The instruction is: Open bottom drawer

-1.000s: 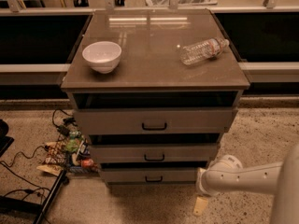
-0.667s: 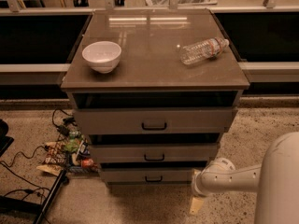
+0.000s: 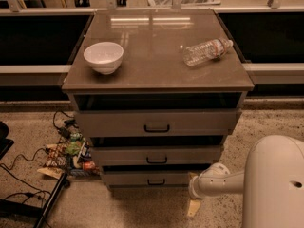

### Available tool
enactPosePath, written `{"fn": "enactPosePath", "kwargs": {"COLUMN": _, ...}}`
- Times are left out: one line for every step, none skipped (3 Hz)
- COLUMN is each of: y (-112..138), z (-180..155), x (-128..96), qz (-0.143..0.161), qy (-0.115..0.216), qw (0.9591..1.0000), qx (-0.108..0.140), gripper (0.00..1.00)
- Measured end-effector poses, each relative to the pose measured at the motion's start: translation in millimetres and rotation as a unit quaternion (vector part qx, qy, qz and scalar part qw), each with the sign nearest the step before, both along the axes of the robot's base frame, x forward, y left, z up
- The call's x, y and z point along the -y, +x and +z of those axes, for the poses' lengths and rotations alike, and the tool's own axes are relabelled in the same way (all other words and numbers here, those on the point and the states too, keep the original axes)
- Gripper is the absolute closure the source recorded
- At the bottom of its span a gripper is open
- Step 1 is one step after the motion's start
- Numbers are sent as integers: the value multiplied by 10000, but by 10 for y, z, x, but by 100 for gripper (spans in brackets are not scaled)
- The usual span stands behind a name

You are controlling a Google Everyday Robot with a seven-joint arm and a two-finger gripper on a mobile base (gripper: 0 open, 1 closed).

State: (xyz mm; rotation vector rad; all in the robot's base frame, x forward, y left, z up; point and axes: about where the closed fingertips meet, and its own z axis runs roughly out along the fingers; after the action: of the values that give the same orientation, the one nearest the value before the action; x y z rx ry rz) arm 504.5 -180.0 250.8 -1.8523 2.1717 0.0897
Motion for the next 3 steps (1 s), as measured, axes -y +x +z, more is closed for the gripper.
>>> {"fn": "enactPosePath", "kwargs": {"y": 0, "z": 0, "x": 0, "qz": 0, "qy": 0, "qw": 10000, "qx": 0, "gripper": 0}}
{"fn": "enactPosePath", "kwargs": {"y": 61, "z": -76, "x": -56, "qz": 80, "qy": -89, "qw": 9999, "qx": -9, "gripper": 0}}
{"fn": "enactPosePath", "kwargs": {"y": 197, "z": -284, "x": -163, "qz": 192, "qy": -158, "qw": 9997, "qx": 9, "gripper": 0}}
